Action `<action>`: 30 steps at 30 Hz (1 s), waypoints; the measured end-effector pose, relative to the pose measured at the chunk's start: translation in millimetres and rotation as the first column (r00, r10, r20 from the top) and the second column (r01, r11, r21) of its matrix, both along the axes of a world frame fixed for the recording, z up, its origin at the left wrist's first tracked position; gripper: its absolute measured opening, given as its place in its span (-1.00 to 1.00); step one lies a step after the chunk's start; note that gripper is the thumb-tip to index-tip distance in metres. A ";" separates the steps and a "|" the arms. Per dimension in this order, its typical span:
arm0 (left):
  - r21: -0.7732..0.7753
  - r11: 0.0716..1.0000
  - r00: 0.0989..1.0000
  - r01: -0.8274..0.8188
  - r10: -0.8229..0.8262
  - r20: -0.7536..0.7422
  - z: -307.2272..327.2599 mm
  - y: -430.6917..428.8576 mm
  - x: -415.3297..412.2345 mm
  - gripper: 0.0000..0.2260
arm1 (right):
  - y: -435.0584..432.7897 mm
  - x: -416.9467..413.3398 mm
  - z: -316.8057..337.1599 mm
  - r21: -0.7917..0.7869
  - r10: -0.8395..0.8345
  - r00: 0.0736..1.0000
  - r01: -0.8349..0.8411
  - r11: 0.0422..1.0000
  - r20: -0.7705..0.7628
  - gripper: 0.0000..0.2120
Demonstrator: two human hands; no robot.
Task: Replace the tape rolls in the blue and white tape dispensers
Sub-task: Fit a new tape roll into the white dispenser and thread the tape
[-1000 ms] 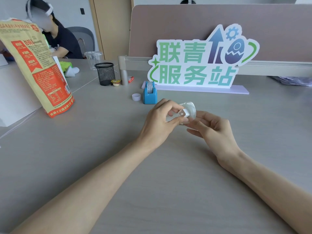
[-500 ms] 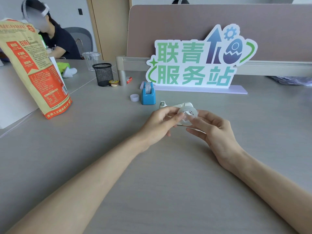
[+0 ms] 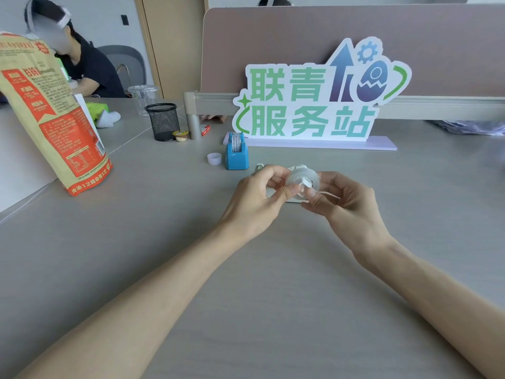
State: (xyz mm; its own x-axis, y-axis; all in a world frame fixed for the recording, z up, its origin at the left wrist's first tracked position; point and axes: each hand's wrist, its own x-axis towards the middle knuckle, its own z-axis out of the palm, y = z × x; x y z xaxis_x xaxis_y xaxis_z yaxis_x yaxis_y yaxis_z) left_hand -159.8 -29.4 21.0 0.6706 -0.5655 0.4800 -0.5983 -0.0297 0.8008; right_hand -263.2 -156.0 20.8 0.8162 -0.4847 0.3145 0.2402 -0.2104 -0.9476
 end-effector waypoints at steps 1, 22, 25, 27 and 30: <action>-0.002 1.000 1.000 -0.009 0.009 0.012 0.9 0.0 -1.1 -0.90 | 0.7 0.1 1.0 -0.002 -0.004 1.000 0.004 1.000 0.011 -0.83; 0.003 0.998 0.987 -0.060 0.059 0.148 -8.8 -7.4 -5.4 -0.87 | 3.8 0.2 3.9 -0.015 -0.023 0.999 0.023 1.000 0.035 -0.82; 0.002 0.998 0.988 -0.056 0.055 0.146 -8.9 -8.5 -5.2 -0.89 | 3.5 1.3 3.3 -0.026 -0.022 0.999 0.023 0.999 0.038 -0.83; -0.002 1.000 0.994 -0.025 0.025 0.102 -6.4 -7.4 -3.4 -0.94 | 3.9 1.4 3.3 -0.021 -0.011 0.999 0.012 1.000 0.043 -0.85; -0.014 0.996 0.996 0.092 -0.091 0.023 -1.1 -1.5 1.9 -0.93 | 2.6 -0.1 6.6 0.026 0.057 0.998 -0.057 0.998 0.006 -0.90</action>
